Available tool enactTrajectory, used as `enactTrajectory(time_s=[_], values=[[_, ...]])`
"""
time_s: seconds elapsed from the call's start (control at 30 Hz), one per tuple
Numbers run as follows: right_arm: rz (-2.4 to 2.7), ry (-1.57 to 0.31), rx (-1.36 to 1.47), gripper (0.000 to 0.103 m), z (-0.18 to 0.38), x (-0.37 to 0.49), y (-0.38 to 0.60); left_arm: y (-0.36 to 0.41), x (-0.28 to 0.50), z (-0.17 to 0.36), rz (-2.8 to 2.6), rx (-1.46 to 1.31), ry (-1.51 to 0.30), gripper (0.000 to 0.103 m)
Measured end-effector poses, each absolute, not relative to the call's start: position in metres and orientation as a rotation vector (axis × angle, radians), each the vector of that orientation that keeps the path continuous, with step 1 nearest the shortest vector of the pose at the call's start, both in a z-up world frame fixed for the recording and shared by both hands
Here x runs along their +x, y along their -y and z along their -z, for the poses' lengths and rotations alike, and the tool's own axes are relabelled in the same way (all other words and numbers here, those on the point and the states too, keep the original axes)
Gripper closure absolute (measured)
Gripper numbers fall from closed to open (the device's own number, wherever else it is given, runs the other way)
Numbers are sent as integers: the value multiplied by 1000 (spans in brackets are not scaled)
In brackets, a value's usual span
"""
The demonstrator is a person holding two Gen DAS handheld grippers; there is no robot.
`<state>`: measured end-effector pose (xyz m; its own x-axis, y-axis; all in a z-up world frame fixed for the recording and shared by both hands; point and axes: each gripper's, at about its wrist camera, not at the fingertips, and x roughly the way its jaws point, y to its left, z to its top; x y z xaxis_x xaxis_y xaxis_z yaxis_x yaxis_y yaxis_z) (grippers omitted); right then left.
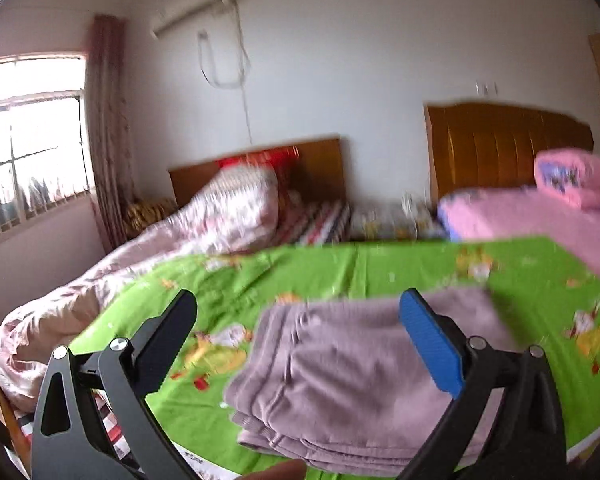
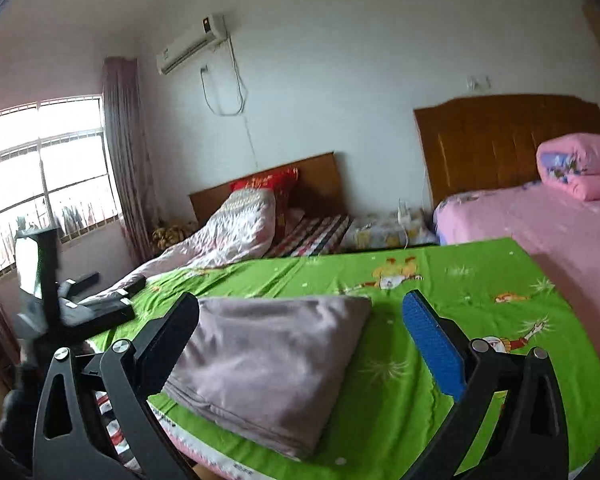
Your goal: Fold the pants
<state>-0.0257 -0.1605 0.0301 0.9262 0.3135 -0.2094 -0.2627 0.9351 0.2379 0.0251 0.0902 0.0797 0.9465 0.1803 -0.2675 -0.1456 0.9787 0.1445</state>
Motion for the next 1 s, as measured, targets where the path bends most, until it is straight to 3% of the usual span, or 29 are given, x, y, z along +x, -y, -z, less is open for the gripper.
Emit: enactTrajectory(time_s=[0.13,0.5,1.0], values=[[-259,-265,177,4,-18,-29,140,-85,6,-74,-191,111,-263,1],[-285,-392,-18,4,26,-36,103,-65,3,-4,-102,108,-464,1],[-289,-401,-24,4,30,-37,104,-56,-2,4,-71,119,-466,1]])
